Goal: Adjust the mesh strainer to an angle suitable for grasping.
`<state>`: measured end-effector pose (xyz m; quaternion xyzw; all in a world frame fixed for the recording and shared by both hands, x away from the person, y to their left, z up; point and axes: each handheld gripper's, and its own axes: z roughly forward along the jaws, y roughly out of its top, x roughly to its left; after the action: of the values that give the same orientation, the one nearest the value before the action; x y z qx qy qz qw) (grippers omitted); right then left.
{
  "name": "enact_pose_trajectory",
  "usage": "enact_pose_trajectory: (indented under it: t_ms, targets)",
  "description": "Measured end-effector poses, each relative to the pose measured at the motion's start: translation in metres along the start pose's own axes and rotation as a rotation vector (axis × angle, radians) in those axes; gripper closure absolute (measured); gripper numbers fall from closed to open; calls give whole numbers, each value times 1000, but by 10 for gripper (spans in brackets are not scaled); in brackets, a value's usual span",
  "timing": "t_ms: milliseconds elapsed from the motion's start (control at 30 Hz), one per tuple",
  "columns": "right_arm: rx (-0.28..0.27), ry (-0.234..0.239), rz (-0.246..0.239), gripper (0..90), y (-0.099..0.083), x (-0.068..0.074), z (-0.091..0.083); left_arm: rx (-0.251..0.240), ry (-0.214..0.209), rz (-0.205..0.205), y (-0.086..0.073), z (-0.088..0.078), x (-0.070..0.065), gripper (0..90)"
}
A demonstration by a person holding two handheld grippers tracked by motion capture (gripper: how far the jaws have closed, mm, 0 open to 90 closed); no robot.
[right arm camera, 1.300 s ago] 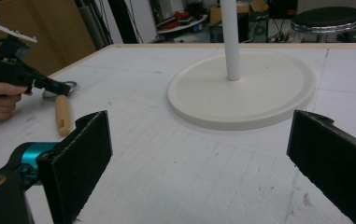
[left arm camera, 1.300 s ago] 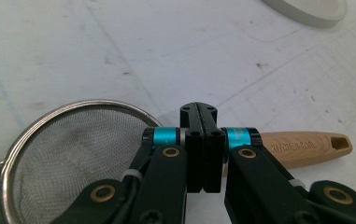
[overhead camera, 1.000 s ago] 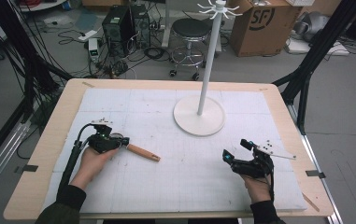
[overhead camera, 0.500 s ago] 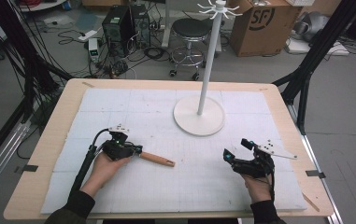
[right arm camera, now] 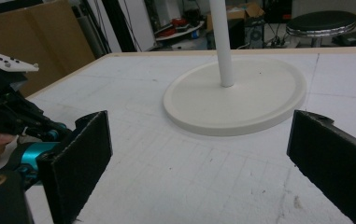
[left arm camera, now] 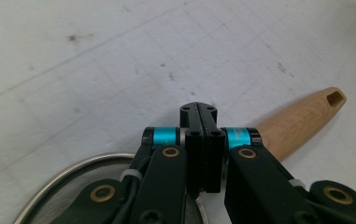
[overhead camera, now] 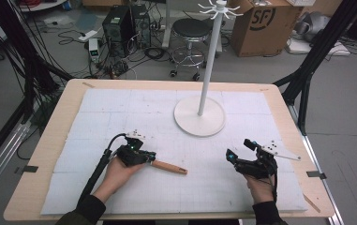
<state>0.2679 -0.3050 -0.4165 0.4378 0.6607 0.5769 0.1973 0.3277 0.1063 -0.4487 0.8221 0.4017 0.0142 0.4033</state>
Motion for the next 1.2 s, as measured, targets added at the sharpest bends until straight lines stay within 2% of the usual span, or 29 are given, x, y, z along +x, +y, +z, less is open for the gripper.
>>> enact_pose_trajectory:
  t_ms: [167,267,333,400,467,500,600,633,733,800,933,1033,1067,1200]
  targets:
    - [0,1,5,59,0,0,0,16,18,20,3,4,-9,898]
    - [1,2,0,59,0,0,0,17,-2,12,3,4,-10,898]
    - [3,5,1,60,0,1,0,18,5,21,3,4,-11,898]
    - [9,12,1,60,-1,2,2,6,34,38,3,2,-11,898]
    - [19,26,-4,59,-1,4,4,-23,28,23,4,-2,-9,895]
    - [24,35,-8,59,-1,6,5,-33,28,23,4,-6,-8,853]
    - [47,64,-8,64,-3,12,11,-68,9,6,5,-12,-6,798]
    - [54,71,-8,84,-4,14,12,-80,7,-6,5,-15,-5,747]
    - [83,112,-9,285,-6,24,19,-124,-9,-32,2,-24,1,563]
    - [112,130,-12,446,-8,32,24,-155,-13,-48,-1,-30,5,493]
    - [190,190,-29,597,-13,45,36,-204,0,-63,-9,-47,15,346]
    - [235,226,-40,714,-16,55,44,-222,18,-89,-17,-61,24,313]
    - [248,243,-49,772,-17,58,46,-237,12,-100,-20,-66,28,303]
    - [286,295,-61,867,-20,69,54,-311,-4,-146,-34,-85,40,296]
